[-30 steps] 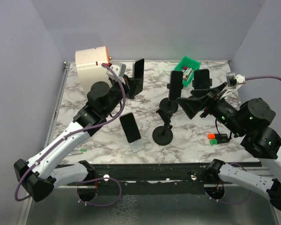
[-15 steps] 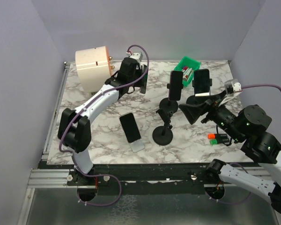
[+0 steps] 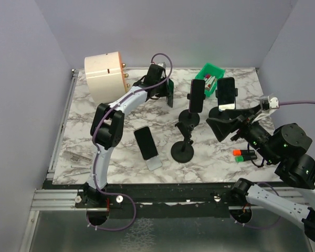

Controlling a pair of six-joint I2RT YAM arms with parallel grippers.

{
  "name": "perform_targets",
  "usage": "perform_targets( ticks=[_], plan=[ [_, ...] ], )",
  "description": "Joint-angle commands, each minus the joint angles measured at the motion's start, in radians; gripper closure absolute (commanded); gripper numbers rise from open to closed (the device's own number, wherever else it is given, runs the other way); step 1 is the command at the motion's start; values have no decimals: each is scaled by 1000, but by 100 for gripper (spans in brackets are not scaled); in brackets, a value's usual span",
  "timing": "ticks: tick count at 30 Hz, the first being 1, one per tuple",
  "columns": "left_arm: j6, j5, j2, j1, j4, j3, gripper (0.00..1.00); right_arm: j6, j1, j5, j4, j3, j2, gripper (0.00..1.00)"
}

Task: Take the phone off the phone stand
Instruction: Place the phone at the center of the board.

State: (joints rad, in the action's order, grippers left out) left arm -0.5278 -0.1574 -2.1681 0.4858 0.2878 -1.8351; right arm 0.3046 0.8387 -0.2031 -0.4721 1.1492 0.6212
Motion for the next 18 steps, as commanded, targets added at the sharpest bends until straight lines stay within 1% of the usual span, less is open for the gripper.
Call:
perform_targets(
  ticks=[1, 6, 13, 16, 18],
  plan=[
    [-70, -8, -68, 4, 11, -95, 100, -11, 8, -13, -21, -28, -10, 0],
    [-51, 22, -140, 4, 62, -158, 100, -12, 8, -23, -29, -38, -16, 0],
    [-40, 19, -165, 2, 72, -159, 100, -13, 8, -37, -27, -53, -23, 0],
    [-40, 10, -175, 1, 73, -151, 95, -13, 8, -40, -29, -60, -24, 0],
    [-39, 7, -177, -2, 74, -142, 88, -13, 7, -45, -31, -66, -27, 0]
  ],
)
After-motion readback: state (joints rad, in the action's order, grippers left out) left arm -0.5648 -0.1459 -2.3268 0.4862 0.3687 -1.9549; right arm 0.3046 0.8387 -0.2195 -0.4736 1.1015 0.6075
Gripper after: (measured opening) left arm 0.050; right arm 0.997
